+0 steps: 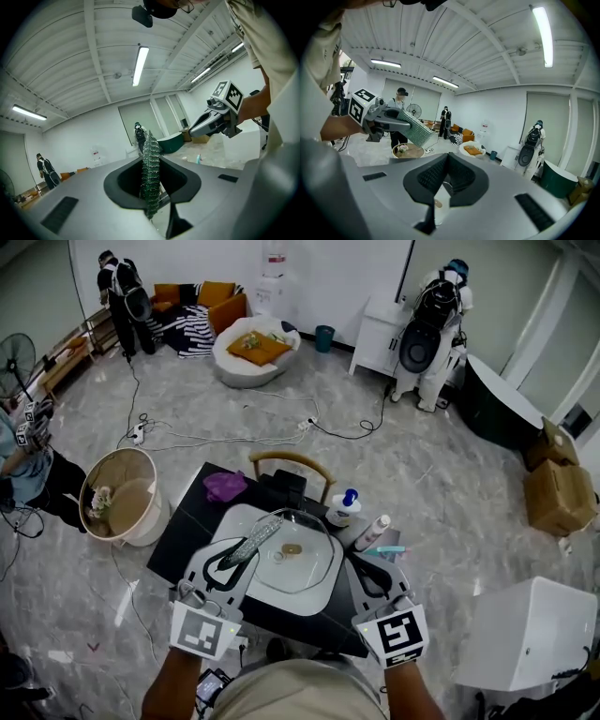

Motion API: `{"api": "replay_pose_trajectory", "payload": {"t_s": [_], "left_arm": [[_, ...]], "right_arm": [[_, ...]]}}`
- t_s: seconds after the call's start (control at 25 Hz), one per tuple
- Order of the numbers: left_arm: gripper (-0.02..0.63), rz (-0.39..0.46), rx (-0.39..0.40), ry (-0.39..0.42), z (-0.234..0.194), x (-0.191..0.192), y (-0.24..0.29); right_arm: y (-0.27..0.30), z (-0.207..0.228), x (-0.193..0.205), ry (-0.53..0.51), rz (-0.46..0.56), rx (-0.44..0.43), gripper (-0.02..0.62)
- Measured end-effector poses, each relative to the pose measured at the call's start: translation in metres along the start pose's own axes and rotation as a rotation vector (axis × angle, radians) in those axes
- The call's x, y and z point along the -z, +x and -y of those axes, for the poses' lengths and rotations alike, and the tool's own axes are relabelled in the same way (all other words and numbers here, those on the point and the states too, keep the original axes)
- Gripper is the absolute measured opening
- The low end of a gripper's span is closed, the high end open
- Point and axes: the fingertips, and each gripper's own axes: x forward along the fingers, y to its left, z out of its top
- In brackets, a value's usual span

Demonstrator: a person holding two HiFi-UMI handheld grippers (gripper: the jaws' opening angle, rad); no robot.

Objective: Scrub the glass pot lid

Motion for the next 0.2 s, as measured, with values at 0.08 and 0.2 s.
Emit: {"api": "replay_pose_trajectory", "payload": {"t_s": [0.08,0.2], "left_arm": [[0.094,-0.005,-0.001,-0.006,0.0005,-0.0002,-0.0037],[0.094,-0.015,0.0,-0.014,0.0023,0.0001,-0.0093]], "right_arm": [[-0.0026,-0.0016,-0.0028,0.0,0.003,0.002,0.023],[-0.0069,-0.0043,-0.0061,-0.001,0.003,0.003,0.023]]}}
